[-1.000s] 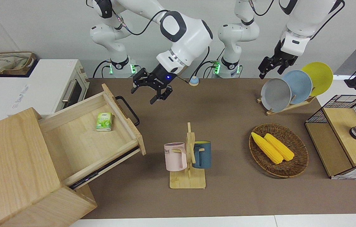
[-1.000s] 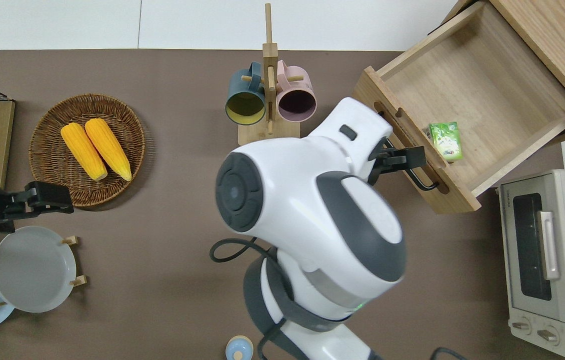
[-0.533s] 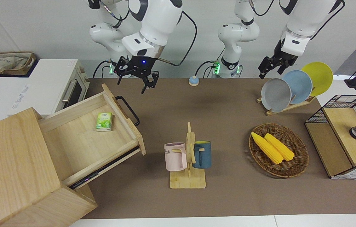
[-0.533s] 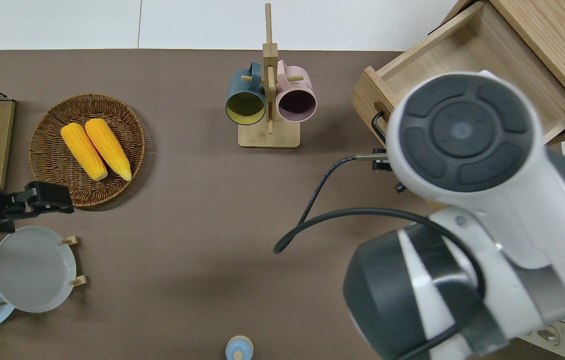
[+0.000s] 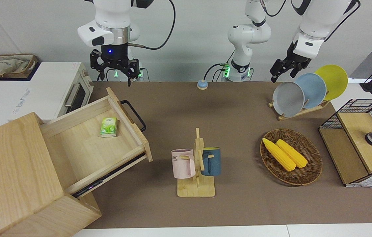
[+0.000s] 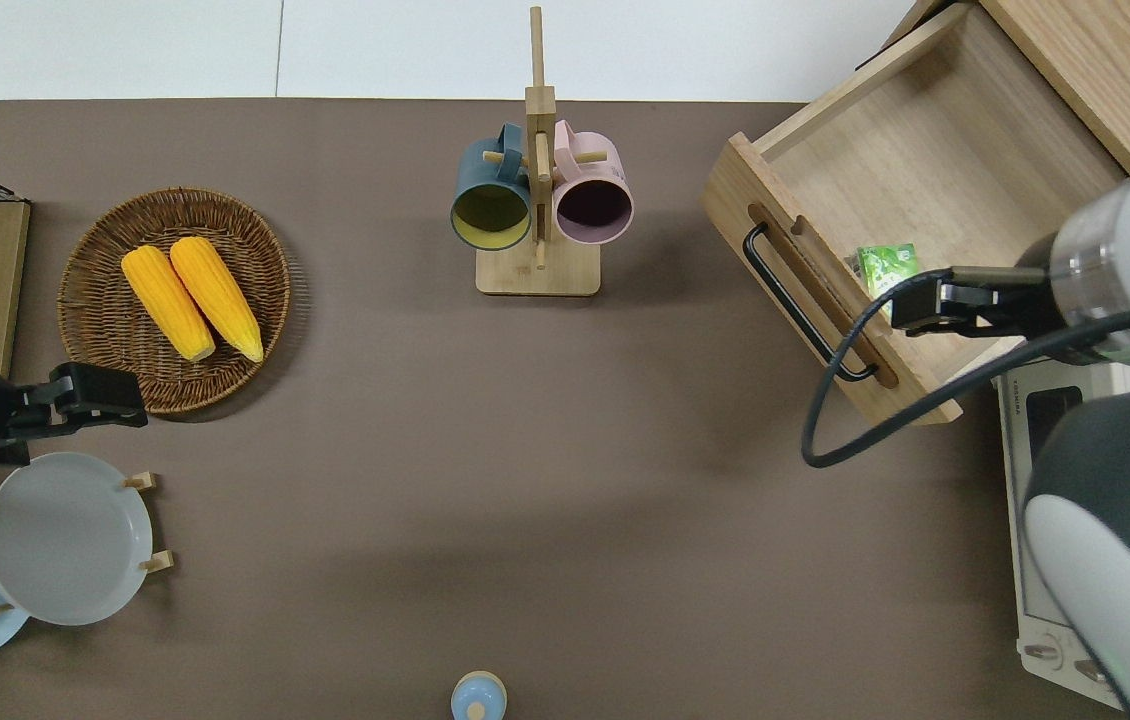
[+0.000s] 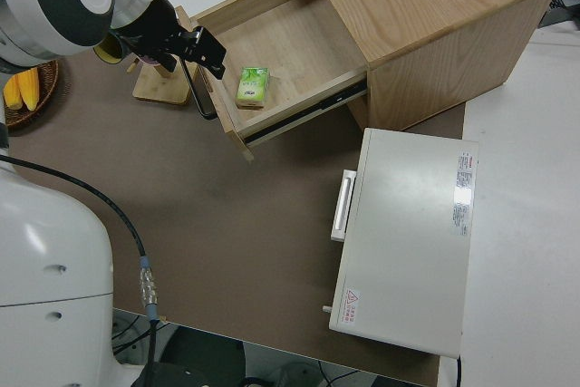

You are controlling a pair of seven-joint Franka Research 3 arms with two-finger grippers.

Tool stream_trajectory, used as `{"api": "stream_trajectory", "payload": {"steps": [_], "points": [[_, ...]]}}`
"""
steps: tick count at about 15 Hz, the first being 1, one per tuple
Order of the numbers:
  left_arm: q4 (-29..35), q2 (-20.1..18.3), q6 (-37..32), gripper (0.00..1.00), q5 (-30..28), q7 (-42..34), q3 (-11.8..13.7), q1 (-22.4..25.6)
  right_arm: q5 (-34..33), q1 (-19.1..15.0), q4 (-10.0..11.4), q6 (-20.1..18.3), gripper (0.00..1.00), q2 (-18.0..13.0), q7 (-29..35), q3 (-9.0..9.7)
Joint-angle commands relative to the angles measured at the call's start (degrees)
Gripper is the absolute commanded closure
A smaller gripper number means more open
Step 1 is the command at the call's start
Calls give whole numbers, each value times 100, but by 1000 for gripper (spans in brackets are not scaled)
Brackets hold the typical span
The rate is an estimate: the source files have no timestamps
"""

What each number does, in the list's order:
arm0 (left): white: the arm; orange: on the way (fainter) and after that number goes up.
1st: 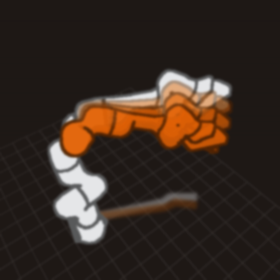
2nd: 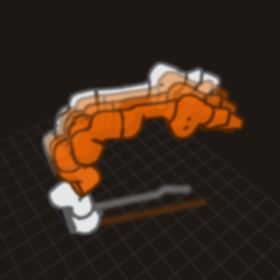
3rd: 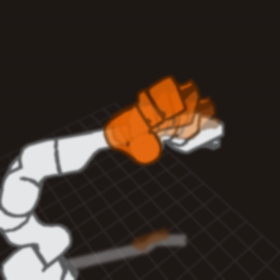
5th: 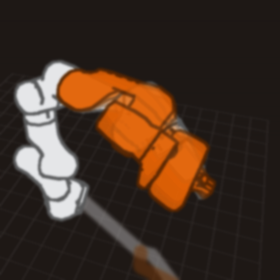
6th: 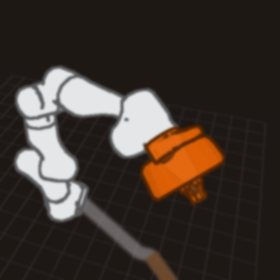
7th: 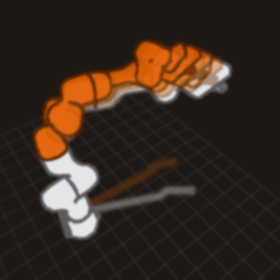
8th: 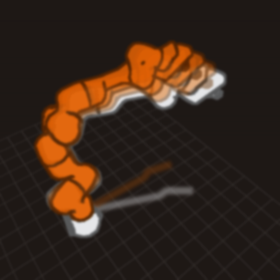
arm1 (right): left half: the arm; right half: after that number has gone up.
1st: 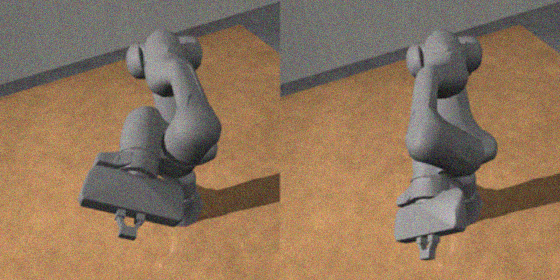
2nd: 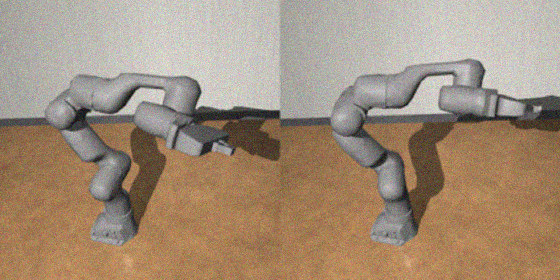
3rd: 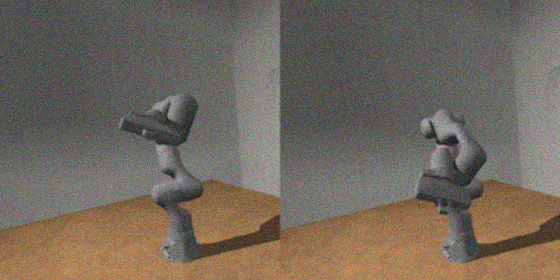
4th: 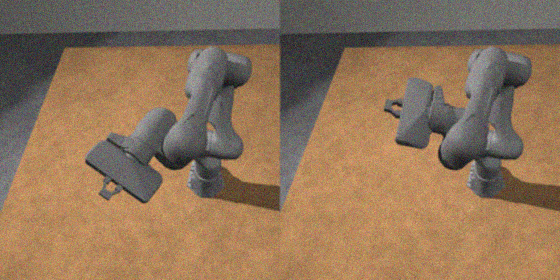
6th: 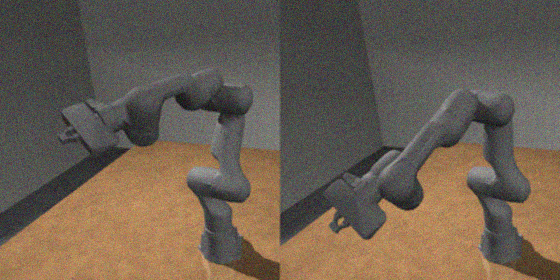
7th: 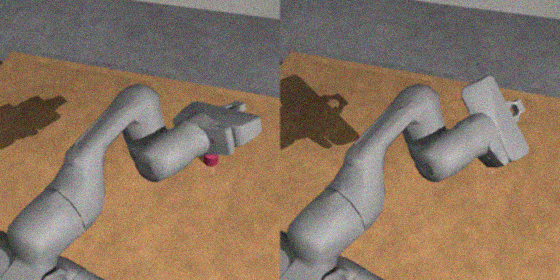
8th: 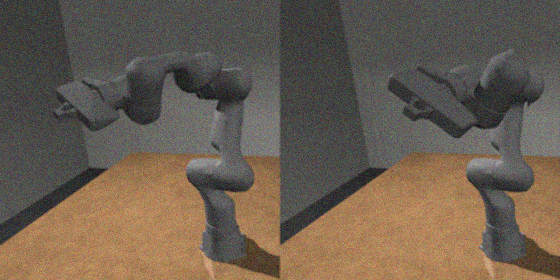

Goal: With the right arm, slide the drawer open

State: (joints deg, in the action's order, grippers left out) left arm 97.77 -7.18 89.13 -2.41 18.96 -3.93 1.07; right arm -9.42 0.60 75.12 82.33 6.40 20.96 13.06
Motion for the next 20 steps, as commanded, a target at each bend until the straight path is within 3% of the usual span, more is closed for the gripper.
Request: {"api": "stream_trajectory", "payload": {"steps": [1, 6, 11, 13, 20], "points": [[-21, -47, -97, 7, -5, -42, 24, -1, 396, -437, 504, 169, 13, -227, -268, 65], [-21, -47, -89, 7, -5, -42, 24, -1, 722, -877, 548, 161, 11, -227, -1137, 30], [-21, -47, -89, 7, -5, -42, 24, -1, 757, -912, 583, 152, 11, -236, -1270, -146], [-21, -47, -89, 7, -5, -42, 24, -1, 766, -781, 583, 152, 11, -236, -1253, -400], [-21, -47, -89, 7, -5, -42, 24, -1, 872, -394, 583, 38, 11, -271, -1217, -928]]}}
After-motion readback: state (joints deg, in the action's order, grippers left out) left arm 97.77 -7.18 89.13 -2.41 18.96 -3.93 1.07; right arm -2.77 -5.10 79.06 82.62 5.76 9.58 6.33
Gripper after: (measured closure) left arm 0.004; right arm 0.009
